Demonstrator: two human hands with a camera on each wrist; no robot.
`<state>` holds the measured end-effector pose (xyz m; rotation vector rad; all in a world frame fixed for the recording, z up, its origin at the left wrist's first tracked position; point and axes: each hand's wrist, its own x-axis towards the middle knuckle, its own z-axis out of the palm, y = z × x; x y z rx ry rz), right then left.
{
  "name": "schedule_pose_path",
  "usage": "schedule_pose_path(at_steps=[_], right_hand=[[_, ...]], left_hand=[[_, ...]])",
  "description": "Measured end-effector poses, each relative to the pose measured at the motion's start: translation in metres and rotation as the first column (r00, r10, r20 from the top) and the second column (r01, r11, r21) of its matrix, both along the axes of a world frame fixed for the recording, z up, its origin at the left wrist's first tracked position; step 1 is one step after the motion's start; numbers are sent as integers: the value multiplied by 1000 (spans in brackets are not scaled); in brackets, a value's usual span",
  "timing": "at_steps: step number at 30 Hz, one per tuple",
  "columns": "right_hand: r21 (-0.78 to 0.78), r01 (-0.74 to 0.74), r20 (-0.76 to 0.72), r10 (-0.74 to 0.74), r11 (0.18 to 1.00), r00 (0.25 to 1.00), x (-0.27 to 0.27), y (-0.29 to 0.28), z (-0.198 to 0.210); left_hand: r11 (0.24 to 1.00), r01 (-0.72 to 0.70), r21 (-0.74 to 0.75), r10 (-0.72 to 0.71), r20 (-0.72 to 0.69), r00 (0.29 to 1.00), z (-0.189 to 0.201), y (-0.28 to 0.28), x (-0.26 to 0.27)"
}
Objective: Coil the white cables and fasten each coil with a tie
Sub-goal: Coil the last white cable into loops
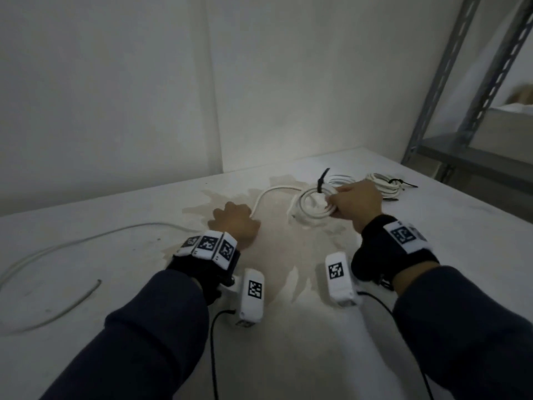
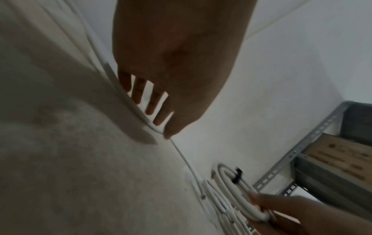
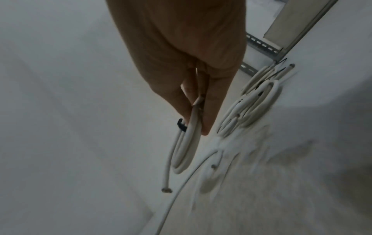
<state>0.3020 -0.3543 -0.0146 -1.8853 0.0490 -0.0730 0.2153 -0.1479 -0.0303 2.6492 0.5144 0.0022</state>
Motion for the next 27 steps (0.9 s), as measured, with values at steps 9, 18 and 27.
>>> schedule_pose_path(at_steps=[9,18,27], right_hand=[[-104,138,-57,-144,985,988,31,0,-8],[-558,-52,-112,-13,828,994,7,20,9],[524,-143,-316,348,840,883,-60,66,40]], left_hand=[[979,-43,-199,143,520,842,5,48,-14],[861,289,-418,63,652,756,12,63,-52],[913,369,-173,-312,286,906,21,63,-104]])
